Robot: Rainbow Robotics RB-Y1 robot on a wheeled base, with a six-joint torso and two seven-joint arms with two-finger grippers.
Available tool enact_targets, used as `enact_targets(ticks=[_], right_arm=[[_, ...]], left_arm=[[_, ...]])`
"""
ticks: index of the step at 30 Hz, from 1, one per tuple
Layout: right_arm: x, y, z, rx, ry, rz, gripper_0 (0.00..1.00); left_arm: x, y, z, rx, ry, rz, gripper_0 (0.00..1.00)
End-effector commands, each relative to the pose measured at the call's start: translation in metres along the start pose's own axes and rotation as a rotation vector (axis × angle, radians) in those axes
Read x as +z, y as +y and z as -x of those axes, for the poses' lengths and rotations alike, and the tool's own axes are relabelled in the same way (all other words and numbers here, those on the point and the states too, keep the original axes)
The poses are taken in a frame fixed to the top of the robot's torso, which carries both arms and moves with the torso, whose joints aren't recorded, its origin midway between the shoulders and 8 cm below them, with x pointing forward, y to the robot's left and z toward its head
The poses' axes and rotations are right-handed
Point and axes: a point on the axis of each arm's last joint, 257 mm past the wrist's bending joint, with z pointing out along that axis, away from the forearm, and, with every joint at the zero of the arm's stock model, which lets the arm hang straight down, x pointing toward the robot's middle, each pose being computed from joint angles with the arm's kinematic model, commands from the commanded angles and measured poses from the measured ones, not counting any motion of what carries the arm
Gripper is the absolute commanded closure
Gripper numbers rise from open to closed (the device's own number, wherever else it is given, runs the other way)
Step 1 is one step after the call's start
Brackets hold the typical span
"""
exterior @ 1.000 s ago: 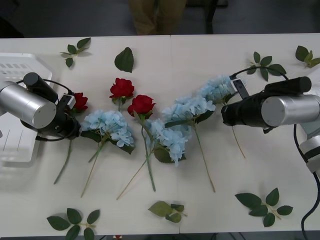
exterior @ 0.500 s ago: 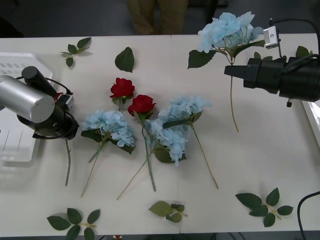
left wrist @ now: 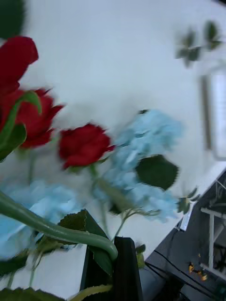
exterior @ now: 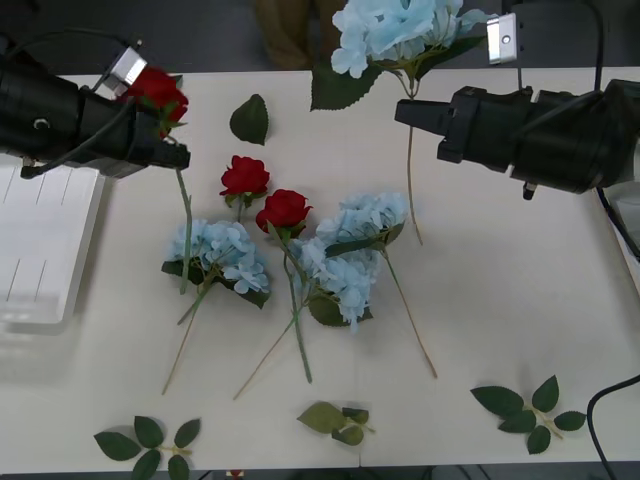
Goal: Place the red flowers into the right box and the blue flowers into the left box. If a person shows an open palm, hand one flower to the person first, then continue sorting.
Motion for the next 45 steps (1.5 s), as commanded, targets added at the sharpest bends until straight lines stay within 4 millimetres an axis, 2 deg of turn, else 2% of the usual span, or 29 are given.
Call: enact_targets(ticks=[1,6,7,9,14,17,20,22,27,29,30,33,35,36,37,41,45], right_arm=[[-0.013,-0.028,-0.005,0.000,0.067,-0.112,1.00],[-0.050,-0.087,-0.041,0.012,0.219,-0.295,1.00],[-0.054,-0.092,-0.045,0.013,0.236,-0.313,1.00],[-0.074,-0.114,-0.070,0.022,0.323,-0.392,1.00],[-0.114,-0.147,-0.133,0.032,0.548,-0.553,1.00],[-0.132,-0.165,-0.161,0.046,0.634,-0.662,1.00],[-0.136,-0.181,-0.183,0.059,0.661,-0.733,1.00],[-0.131,-0.187,-0.194,0.075,0.652,-0.746,1.00],[-0.111,-0.192,-0.198,0.112,0.572,-0.730,1.00],[-0.110,-0.195,-0.198,0.112,0.564,-0.734,0.91],[-0.110,-0.195,-0.198,0.109,0.561,-0.734,0.84],[-0.111,-0.193,-0.194,0.120,0.548,-0.717,0.43],[-0.110,-0.189,-0.188,0.141,0.529,-0.690,0.27],[-0.112,-0.186,-0.184,0.155,0.516,-0.675,0.23],[-0.112,-0.182,-0.177,0.172,0.500,-0.649,0.20],[-0.118,-0.161,-0.148,0.207,0.447,-0.530,0.19],[-0.134,-0.131,-0.116,0.170,0.412,-0.381,0.19]], left_arm=[[0.011,-0.059,0.022,0.357,-0.133,-0.188,1.00],[0.028,-0.106,0.038,0.636,-0.290,-0.309,1.00],[0.030,-0.110,0.039,0.658,-0.306,-0.314,1.00],[0.043,-0.126,0.045,0.748,-0.380,-0.332,1.00],[0.085,-0.149,0.054,0.798,-0.503,-0.319,1.00],[0.111,-0.162,0.062,0.783,-0.593,-0.289,1.00],[0.123,-0.172,0.070,0.765,-0.665,-0.255,1.00],[0.124,-0.175,0.071,0.750,-0.680,-0.253,1.00],[0.123,-0.183,0.068,0.765,-0.673,-0.275,1.00],[0.121,-0.188,0.067,0.772,-0.675,-0.285,1.00],[0.120,-0.192,0.066,0.771,-0.678,-0.294,1.00],[0.116,-0.210,0.064,0.778,-0.691,-0.332,1.00],[0.116,-0.217,0.060,0.778,-0.689,-0.350,1.00],[0.117,-0.219,0.059,0.775,-0.688,-0.356,1.00],[0.118,-0.220,0.057,0.774,-0.682,-0.361,1.00],[0.123,-0.222,0.051,0.774,-0.669,-0.370,1.00],[0.125,-0.224,0.048,0.771,-0.662,-0.377,1.00]])
